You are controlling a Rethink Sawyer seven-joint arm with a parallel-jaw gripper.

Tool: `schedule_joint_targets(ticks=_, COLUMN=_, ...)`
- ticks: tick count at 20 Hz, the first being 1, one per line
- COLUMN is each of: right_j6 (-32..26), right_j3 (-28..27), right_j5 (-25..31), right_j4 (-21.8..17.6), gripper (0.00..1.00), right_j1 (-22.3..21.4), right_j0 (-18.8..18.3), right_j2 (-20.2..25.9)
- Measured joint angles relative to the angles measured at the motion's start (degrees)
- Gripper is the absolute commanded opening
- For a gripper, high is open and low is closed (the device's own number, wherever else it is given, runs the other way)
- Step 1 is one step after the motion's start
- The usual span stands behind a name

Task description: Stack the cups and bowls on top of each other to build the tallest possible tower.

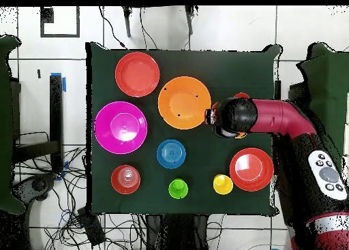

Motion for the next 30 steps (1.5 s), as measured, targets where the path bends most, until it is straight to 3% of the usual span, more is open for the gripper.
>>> schedule_joint_targets(ticks=30, right_j6=0.0, right_j3=-0.3, right_j5=0.0, right_j4=-8.6, gripper=1.0, right_j1=5.8, right_j0=-8.5, right_j2=2.8)
